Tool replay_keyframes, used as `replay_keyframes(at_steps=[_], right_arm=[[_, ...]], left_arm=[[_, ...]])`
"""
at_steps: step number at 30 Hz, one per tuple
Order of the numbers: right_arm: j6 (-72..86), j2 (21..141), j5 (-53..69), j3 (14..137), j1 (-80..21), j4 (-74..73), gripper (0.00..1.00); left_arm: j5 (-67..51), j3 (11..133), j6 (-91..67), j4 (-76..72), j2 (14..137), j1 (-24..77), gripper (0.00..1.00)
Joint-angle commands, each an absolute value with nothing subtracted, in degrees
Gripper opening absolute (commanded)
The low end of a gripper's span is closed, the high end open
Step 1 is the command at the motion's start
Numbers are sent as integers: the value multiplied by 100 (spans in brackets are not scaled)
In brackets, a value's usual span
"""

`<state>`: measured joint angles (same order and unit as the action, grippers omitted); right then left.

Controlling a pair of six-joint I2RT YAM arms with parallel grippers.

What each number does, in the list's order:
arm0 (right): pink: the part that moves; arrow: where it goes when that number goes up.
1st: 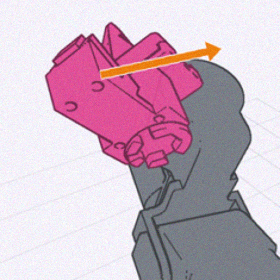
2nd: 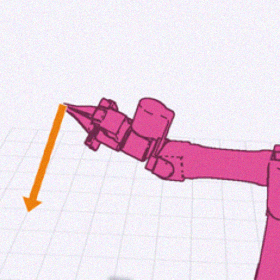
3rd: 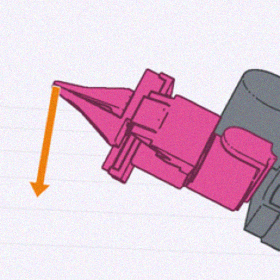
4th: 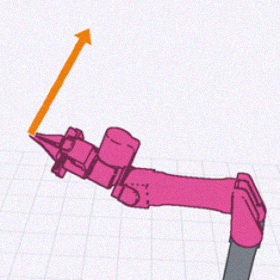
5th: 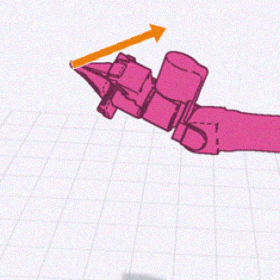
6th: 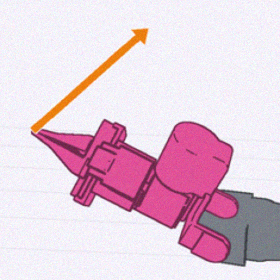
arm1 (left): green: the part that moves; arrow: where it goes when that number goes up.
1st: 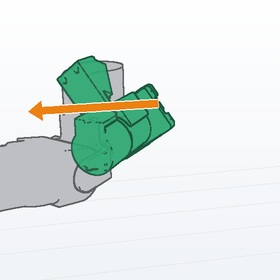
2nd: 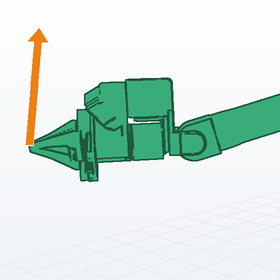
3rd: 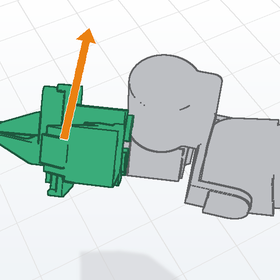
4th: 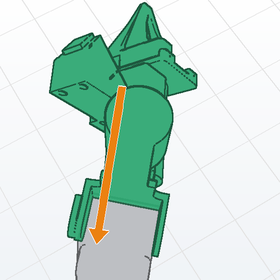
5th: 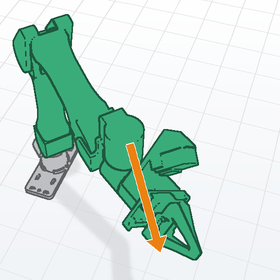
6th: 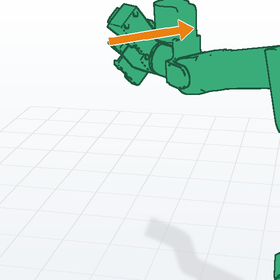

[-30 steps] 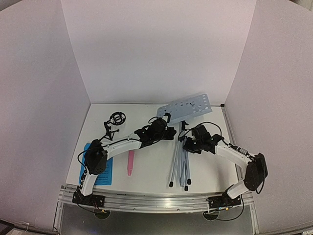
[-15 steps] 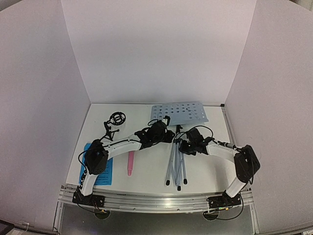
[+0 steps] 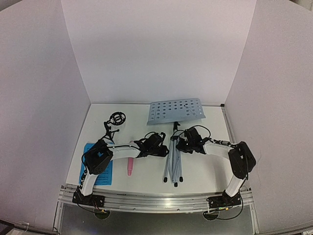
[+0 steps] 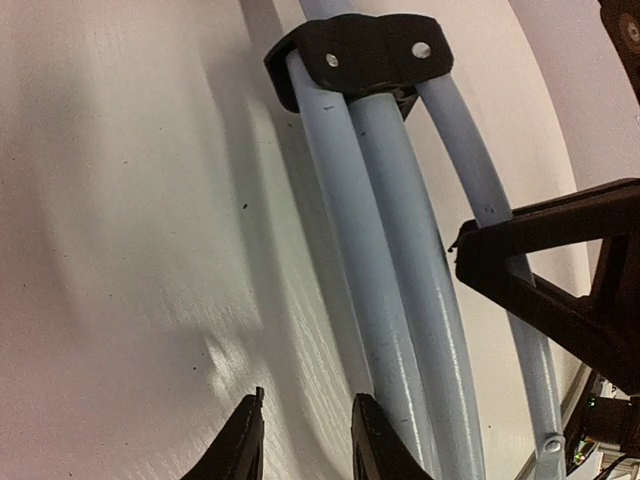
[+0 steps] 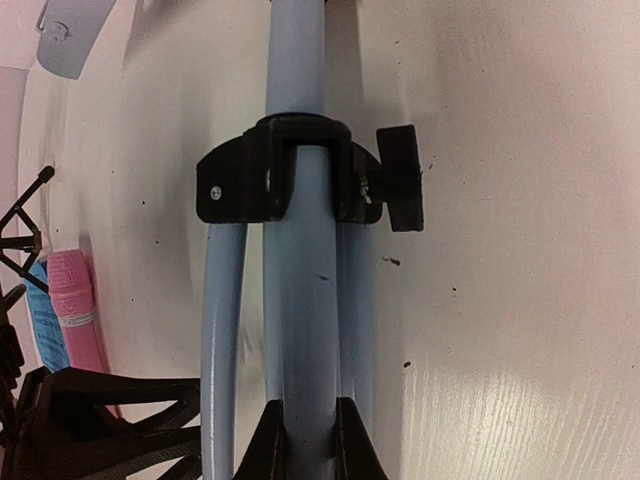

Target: Pack up the instrument practice props

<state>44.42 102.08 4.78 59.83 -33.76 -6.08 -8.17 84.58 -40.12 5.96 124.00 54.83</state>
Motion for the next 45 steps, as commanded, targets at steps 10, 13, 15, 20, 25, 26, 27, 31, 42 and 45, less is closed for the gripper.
replay_keyframes(at_steps=[10, 13, 15, 20, 25, 26, 27, 31, 42, 45], right_arm=[[4739, 10452, 123, 5546, -3381, 477, 0], [4785, 10595, 32, 5558, -3433, 641, 0], [4764, 10629, 2, 5603, -3447, 649, 0], [4761, 10680, 0, 5626, -3454, 701, 0], [4929, 10818, 0, 5569, -3456, 913, 0], [4972, 10888, 5, 5551, -3454, 990, 0], [5023, 10953, 20, 5528, -3455, 1081, 0], [5159, 11102, 85, 5491, -3478, 1324, 0], [5143, 11362, 219, 5452, -3481, 1684, 0], [4927, 11235, 292, 5583, -3480, 1488, 0]], left_arm=[[-1124, 8145, -4179, -95, 11707, 5359, 49], [-1086, 8141, -4217, -68, 11876, 5398, 50], [-1153, 8098, -4253, -39, 11975, 5407, 49], [-1191, 7995, -4293, -79, 12115, 5440, 45], [-1349, 8096, -4374, -96, 12409, 5479, 37], [-1437, 8179, -4369, -101, 12506, 5504, 36], [-1478, 8282, -4380, -64, 12604, 5524, 33], [-1589, 8423, -4506, -224, 12774, 5583, 18], [-1664, 8737, -4529, -308, 12984, 5702, 0], [-1500, 8744, -4481, -269, 12958, 5702, 0]])
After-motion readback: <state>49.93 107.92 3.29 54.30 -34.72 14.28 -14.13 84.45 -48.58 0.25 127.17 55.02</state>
